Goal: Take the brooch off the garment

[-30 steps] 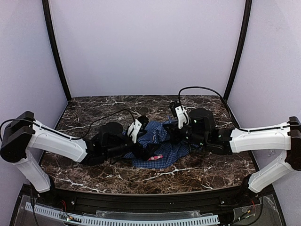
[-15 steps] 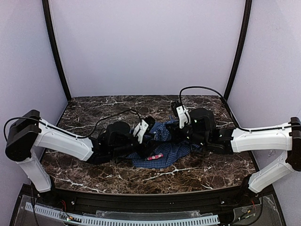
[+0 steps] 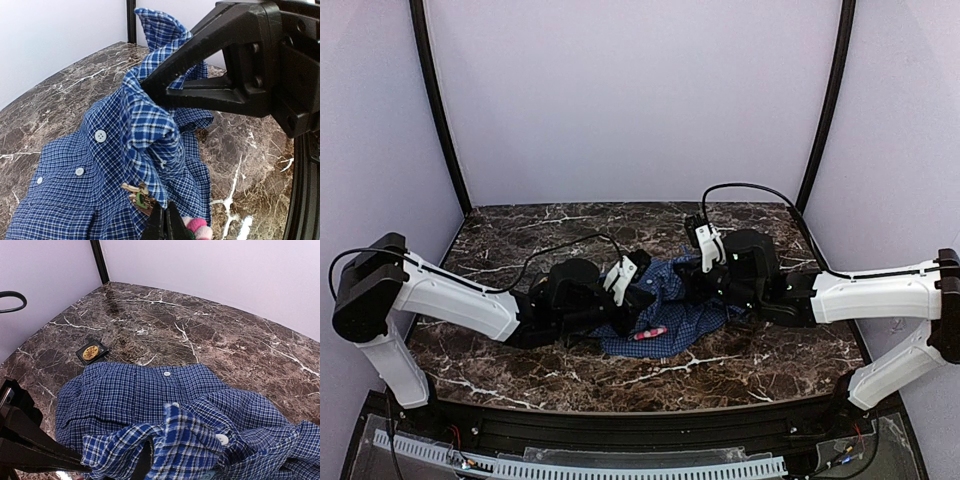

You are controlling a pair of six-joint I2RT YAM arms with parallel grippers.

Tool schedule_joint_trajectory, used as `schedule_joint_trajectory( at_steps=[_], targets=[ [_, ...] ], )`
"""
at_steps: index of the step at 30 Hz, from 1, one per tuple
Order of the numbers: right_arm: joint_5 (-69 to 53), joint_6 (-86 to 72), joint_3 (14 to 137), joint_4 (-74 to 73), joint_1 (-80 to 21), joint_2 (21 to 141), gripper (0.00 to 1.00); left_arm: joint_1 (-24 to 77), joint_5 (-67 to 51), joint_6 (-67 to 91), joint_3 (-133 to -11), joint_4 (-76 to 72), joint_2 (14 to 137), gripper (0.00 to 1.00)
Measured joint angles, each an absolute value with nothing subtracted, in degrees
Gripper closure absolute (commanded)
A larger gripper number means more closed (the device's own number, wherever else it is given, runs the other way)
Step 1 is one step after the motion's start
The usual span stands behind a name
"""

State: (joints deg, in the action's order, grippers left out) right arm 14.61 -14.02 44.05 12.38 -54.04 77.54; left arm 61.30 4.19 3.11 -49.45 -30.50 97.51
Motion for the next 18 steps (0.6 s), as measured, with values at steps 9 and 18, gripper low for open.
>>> schedule_joint_trajectory(
  at_steps=[9, 18],
  targets=[
    [13.5, -11.7, 45.1, 9.7, -53.0, 77.5, 1.0, 61.3, 0.8, 1.5, -49.5, -29.5, 97.5, 0.99],
    [2.2, -2.3, 53.7, 5.1, -47.0, 81.3, 1.0, 56.3, -17.3, -2.0, -49.5, -24.8, 92.1, 0.99]
  ],
)
